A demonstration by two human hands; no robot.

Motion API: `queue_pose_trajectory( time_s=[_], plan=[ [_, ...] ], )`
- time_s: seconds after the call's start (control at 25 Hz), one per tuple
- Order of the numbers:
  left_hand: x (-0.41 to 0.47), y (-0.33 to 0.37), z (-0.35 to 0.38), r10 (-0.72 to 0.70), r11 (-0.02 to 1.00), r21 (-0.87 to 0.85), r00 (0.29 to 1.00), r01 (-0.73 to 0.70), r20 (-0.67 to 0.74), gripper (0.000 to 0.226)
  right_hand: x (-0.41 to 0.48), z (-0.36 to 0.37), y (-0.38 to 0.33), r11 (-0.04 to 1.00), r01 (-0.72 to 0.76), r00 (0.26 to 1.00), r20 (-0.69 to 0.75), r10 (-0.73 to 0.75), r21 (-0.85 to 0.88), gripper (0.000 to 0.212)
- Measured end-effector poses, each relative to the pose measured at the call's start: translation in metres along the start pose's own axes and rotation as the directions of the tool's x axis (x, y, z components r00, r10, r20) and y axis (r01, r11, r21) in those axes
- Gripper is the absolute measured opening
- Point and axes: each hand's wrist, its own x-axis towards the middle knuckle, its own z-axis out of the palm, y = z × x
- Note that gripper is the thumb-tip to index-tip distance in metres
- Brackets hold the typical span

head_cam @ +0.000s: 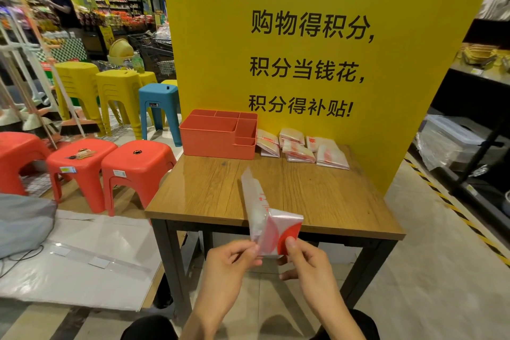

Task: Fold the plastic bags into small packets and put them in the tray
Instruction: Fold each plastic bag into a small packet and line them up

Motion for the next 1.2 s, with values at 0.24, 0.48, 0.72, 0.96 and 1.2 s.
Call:
queue_pose_trajectory(
  time_s=[0.24,0.48,0.72,0.96,1.2],
  plan=[
    [-0.002,0.012,0.003,-0.002,0.997,-0.077,0.999,0.000,-0.036,0.023,0.001,0.004,-0.008,0.999,0.047,0.998,0.032,-0.047,-0.020,0.037],
    [-0.002,0.015,0.005,-0.120,0.992,-0.055,0.991,0.117,-0.055,0.028,-0.007,0.010,-0.007,0.999,-0.013,0.997,0.071,0.016,-0.039,0.048],
    [0.000,0.022,0.005,-0.158,0.985,-0.064,0.987,0.158,0.009,0.028,-0.019,0.010,-0.010,0.997,-0.076,0.997,-0.033,0.076,0.013,0.030],
    [-0.002,0.031,0.011,-0.101,0.993,0.071,0.995,0.099,0.022,0.019,-0.020,-0.004,-0.024,0.985,-0.124,0.992,-0.003,0.124,-0.123,0.029],
    [-0.007,0.032,0.014,-0.101,0.993,0.085,0.981,0.088,0.166,0.026,-0.024,-0.008,-0.027,0.968,-0.217,0.976,-0.022,0.216,-0.129,0.023]
  ],
)
